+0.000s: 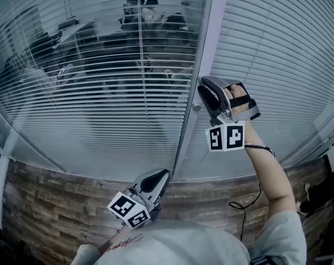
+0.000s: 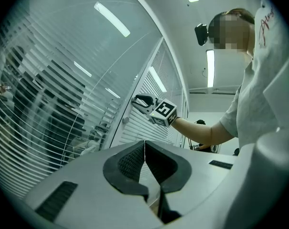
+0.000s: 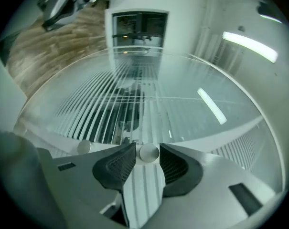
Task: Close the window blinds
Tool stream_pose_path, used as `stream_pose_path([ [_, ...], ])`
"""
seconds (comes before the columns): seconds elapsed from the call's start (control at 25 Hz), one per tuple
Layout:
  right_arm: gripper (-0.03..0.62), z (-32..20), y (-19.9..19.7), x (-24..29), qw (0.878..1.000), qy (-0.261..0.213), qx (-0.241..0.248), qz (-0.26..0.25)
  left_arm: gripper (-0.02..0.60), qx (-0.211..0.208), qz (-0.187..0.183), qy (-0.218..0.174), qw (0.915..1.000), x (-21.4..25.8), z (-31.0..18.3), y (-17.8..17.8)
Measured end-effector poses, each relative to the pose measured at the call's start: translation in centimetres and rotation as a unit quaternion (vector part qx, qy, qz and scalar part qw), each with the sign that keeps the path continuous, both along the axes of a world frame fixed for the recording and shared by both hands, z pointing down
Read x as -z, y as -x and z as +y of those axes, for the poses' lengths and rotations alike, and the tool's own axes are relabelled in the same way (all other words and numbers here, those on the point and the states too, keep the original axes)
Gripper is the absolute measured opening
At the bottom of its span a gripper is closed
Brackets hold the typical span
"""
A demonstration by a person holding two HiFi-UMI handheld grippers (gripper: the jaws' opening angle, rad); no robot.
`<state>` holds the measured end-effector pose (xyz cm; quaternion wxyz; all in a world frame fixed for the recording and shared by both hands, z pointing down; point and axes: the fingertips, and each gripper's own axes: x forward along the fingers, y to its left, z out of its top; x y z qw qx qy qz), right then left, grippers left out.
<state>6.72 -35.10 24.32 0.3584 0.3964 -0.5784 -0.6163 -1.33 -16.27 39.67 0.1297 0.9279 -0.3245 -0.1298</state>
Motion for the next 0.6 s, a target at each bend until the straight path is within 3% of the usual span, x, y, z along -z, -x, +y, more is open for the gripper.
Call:
stream_pose_path([
  [0.12, 0.161, 0.4, -0.9, 0.7, 0.985, 0.047, 0.011, -0.165, 0.018, 0.005, 0.0, 0.005, 1.0, -0.4, -0.1, 0.5],
  [0.2, 0.164, 0.7, -1.3, 1.2, 0.955, 0.089, 0.027, -0.281, 0.018, 0.004, 0.0, 0.008, 1.0, -0.5, -0.2, 0.6],
  [0.24, 0.164, 0.9, -1.3, 1.4, 0.933, 0.113, 0.037, -0.34, 0.018, 0.003, 0.0, 0.009, 1.0, -0.5, -0.2, 0.6],
  [0.32, 0.166, 1.1, -1.0, 1.3, 0.876, 0.157, 0.059, -0.452, 0.018, 0.002, 0.004, 0.013, 0.9999, -0.5, -0.2, 0.7],
  [0.44, 0.176, 0.8, -0.7, 1.1, 0.792, 0.183, 0.074, -0.578, 0.018, -0.001, 0.028, 0.031, 0.9991, -0.8, -0.4, 1.0],
  [0.52, 0.176, 0.4, -0.9, 1.1, 0.753, 0.178, 0.073, -0.629, 0.018, 0.001, 0.034, 0.036, 0.9988, -0.8, -0.4, 1.1],
  [0.6, 0.175, 0.1, -0.9, 1.3, 0.735, 0.169, 0.072, -0.653, 0.018, 0.005, 0.033, 0.034, 0.9989, -0.7, -0.4, 1.3],
])
